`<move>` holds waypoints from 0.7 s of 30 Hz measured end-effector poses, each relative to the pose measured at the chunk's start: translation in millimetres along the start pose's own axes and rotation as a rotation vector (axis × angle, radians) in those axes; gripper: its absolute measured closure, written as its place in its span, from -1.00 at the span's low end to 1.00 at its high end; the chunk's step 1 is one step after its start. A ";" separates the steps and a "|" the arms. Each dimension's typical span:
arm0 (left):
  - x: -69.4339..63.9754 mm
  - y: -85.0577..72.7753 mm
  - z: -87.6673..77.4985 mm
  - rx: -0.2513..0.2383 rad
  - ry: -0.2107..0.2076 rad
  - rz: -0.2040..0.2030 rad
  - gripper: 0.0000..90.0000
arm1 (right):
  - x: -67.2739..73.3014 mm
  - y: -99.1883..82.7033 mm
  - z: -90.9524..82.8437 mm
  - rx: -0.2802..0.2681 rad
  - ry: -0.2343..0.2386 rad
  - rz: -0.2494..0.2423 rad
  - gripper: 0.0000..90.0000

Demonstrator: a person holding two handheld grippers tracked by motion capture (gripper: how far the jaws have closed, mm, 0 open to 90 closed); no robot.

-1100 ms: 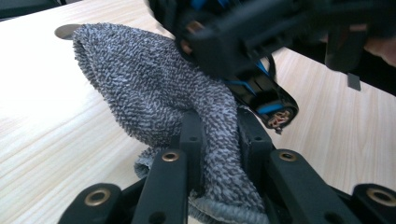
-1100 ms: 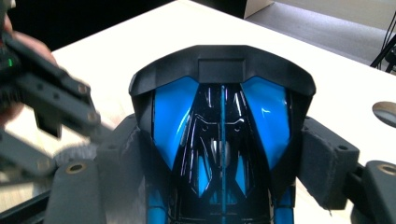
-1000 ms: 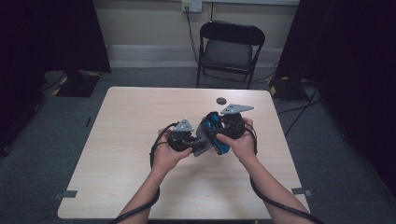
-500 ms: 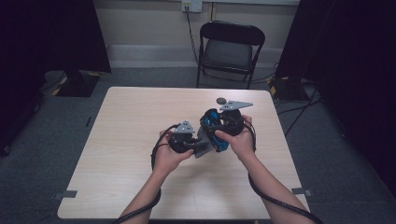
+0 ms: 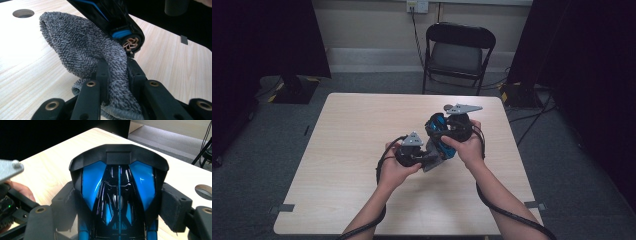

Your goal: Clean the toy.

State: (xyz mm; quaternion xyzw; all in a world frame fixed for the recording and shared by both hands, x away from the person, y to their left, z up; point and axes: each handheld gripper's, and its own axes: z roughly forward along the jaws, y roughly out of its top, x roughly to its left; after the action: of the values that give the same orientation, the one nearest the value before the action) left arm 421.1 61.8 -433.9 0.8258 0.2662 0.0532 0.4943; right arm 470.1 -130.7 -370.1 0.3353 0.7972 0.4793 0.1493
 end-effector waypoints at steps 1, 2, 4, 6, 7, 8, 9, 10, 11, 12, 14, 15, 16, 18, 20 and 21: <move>-0.9 -1.0 1.2 0.004 -0.001 0.001 0.67 | 0.1 0.6 0.2 0.000 0.002 0.002 -0.44; -0.9 -1.0 1.2 0.004 -0.001 0.001 0.67 | 0.3 1.1 0.4 -0.001 0.002 0.003 -0.43; -2.2 -2.4 2.7 0.009 -0.006 0.003 0.67 | 0.4 2.2 0.7 -0.002 0.001 0.003 -0.44; -3.4 -3.2 3.6 0.008 -0.009 0.001 0.67 | 0.7 3.2 0.7 -0.003 0.000 0.005 -0.44; -3.8 -3.4 4.2 0.008 -0.010 0.002 0.67 | 0.7 3.7 0.8 -0.003 0.001 0.004 -0.43; -4.5 -3.8 4.7 0.009 -0.011 0.003 0.67 | 0.7 4.1 0.9 -0.005 0.002 0.003 -0.43; -4.9 -4.1 5.1 0.009 -0.014 0.003 0.67 | 0.6 4.5 1.1 -0.006 0.001 0.003 -0.44; -4.9 -4.1 5.1 0.009 -0.014 0.003 0.67 | 0.6 4.5 1.1 -0.006 0.001 0.003 -0.44; -5.7 -4.8 5.9 0.010 -0.018 0.001 0.67 | 0.8 5.6 1.3 -0.008 0.003 0.006 -0.44; -5.9 -5.1 6.3 0.009 -0.018 0.001 0.67 | 0.8 6.0 1.3 -0.009 0.002 0.008 -0.44; -6.4 -5.7 7.0 0.010 -0.020 0.001 0.67 | 0.9 7.2 1.6 -0.009 0.004 0.007 -0.43; -6.8 -6.2 7.4 0.008 -0.023 0.000 0.67 | 0.9 7.6 1.7 -0.008 0.002 0.008 -0.44; -6.8 -6.2 7.4 0.008 -0.023 0.000 0.67 | 0.9 7.6 1.7 -0.008 0.002 0.008 -0.44; -8.2 -7.6 9.1 0.014 -0.031 0.000 0.67 | -0.2 8.5 2.5 -0.011 0.002 0.013 -0.43; -9.5 -8.6 10.3 0.018 -0.037 -0.001 0.67 | -1.1 9.3 2.9 -0.012 0.005 0.018 -0.44; -10.4 -9.2 10.9 0.017 -0.042 -0.003 0.67 | -1.3 9.6 3.2 -0.012 0.005 0.022 -0.43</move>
State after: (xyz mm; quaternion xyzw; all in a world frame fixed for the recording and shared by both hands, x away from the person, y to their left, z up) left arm 412.4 51.6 -445.4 0.8305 0.2576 0.0325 0.4928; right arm 476.6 -126.4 -363.4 0.3420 0.7908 0.4867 0.1442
